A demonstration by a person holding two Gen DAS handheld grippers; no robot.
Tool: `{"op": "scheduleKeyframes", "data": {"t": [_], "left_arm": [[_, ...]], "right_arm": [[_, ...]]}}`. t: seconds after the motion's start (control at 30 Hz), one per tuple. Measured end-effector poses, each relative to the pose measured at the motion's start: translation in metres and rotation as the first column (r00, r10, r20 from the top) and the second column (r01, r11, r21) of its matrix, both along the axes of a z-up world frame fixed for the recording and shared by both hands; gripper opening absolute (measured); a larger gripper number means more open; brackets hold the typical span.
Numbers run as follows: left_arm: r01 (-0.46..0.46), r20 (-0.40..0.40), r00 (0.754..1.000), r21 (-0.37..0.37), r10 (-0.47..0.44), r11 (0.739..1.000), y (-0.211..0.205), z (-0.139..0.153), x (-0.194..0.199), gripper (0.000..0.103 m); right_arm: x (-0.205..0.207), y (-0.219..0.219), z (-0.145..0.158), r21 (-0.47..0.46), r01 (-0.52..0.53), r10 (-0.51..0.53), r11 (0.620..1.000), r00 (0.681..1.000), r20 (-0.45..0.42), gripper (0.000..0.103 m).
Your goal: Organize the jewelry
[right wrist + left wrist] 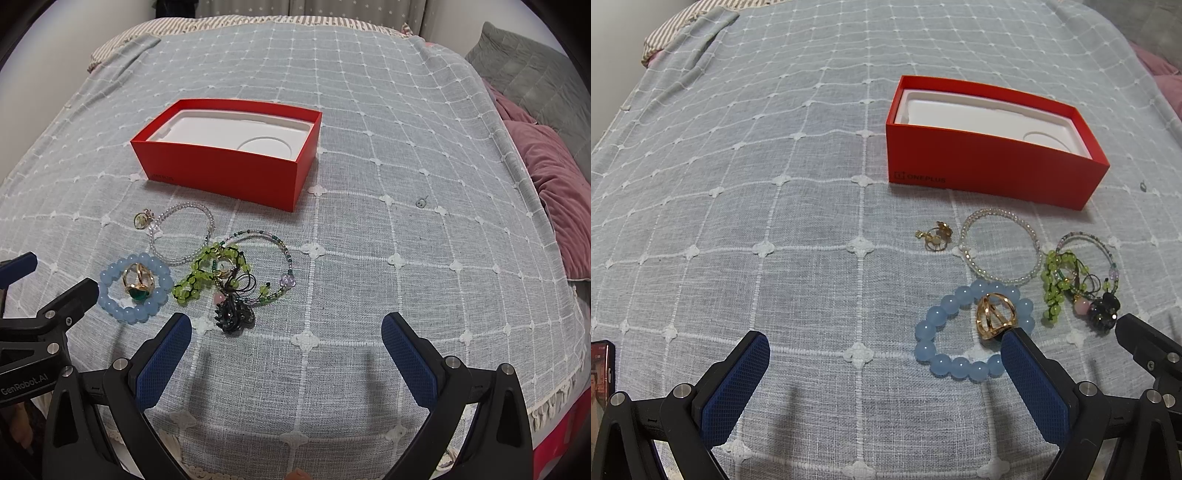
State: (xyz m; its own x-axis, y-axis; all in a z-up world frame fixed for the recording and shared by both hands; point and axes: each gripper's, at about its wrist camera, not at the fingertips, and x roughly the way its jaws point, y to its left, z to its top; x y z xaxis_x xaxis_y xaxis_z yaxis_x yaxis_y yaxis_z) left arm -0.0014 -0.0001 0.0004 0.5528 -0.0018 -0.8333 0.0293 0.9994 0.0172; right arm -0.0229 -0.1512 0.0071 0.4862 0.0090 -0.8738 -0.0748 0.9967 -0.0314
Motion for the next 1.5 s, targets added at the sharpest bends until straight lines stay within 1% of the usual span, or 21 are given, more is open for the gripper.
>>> {"op": "scheduleKeyframes", "data": {"t": [0.57,0.63,0.8,0.83,0.87,0.9,0.93,0.97,1.07,1.1,1.13,1.2,1.23,1.3,1.37,1.4,1.5], "left_arm": [[0.000,0.007,1.000,0.004,0.000,1.000,0.000,0.000,0.000,0.103],[0.000,0.004,1.000,0.004,0.000,1.000,0.006,-0.004,-0.005,0.103],[0.003,0.002,1.000,0.007,-0.003,1.000,0.009,-0.009,-0.002,0.103],[0.008,0.004,1.000,0.013,-0.008,1.000,0.008,-0.010,0.002,0.103],[0.012,0.026,1.000,0.032,-0.013,0.999,0.006,-0.009,0.003,0.103],[0.015,0.024,1.000,0.036,-0.016,0.999,0.007,-0.010,0.003,0.103],[0.018,0.056,0.998,0.064,-0.022,0.998,0.008,-0.010,0.005,0.103],[0.023,0.053,0.998,0.065,-0.026,0.998,0.009,-0.011,0.006,0.103],[0.031,0.093,0.995,0.107,-0.041,0.994,0.012,-0.008,0.009,0.103],[0.035,0.091,0.995,0.102,-0.044,0.994,0.013,-0.007,0.010,0.103],[0.041,0.071,0.996,0.076,-0.046,0.996,0.015,-0.008,0.011,0.103],[0.054,0.078,0.996,0.003,-0.054,0.999,0.015,-0.009,0.011,0.103],[0.061,0.073,0.996,-0.016,-0.060,0.998,0.016,-0.009,0.012,0.103],[0.082,0.061,0.995,-0.039,-0.079,0.996,0.015,-0.009,0.012,0.103],[0.104,0.028,0.994,-0.042,-0.103,0.994,0.012,-0.011,0.014,0.103],[0.115,0.016,0.993,-0.037,-0.115,0.993,0.010,-0.011,0.016,0.102],[0.135,0.011,0.991,-0.062,-0.134,0.989,0.006,-0.012,0.021,0.097]], "right_arm": [[-0.002,0.000,-0.005,-0.008,0.000,0.000,1.000,1.000,-0.005,0.103],[-0.001,0.000,-0.004,-0.010,0.000,0.000,1.000,1.000,-0.006,0.103],[0.001,0.001,-0.004,-0.018,0.001,-0.001,1.000,1.000,-0.011,0.103],[0.001,0.001,-0.004,-0.020,0.001,-0.001,1.000,1.000,-0.011,0.103],[0.002,0.000,-0.004,-0.022,0.001,-0.001,1.000,1.000,-0.011,0.103],[0.002,-0.001,-0.005,-0.021,0.002,-0.002,1.000,1.000,-0.011,0.103],[0.002,-0.003,-0.005,-0.020,0.004,-0.005,1.000,1.000,-0.011,0.103],[0.003,-0.004,-0.005,-0.019,0.008,-0.008,1.000,1.000,-0.011,0.103],[0.006,-0.009,-0.004,-0.018,0.014,-0.014,1.000,1.000,-0.014,0.103],[0.006,-0.011,-0.004,-0.016,0.018,-0.018,1.000,1.000,-0.015,0.103],[0.007,-0.013,-0.004,-0.013,0.022,-0.022,1.000,1.000,-0.018,0.103],[0.009,-0.017,-0.004,0.003,0.027,-0.027,1.000,0.999,-0.026,0.103],[0.010,-0.019,-0.003,0.012,0.030,-0.030,0.999,0.999,-0.029,0.103],[0.011,-0.024,-0.003,0.027,0.034,-0.033,0.999,0.999,-0.035,0.103],[0.015,-0.027,-0.003,0.045,0.029,-0.027,0.999,0.999,-0.043,0.103],[0.017,-0.030,-0.003,0.060,0.023,-0.020,0.998,0.999,-0.049,0.103],[0.028,-0.037,-0.002,0.098,0.012,-0.007,0.995,0.998,-0.055,0.103]]}}
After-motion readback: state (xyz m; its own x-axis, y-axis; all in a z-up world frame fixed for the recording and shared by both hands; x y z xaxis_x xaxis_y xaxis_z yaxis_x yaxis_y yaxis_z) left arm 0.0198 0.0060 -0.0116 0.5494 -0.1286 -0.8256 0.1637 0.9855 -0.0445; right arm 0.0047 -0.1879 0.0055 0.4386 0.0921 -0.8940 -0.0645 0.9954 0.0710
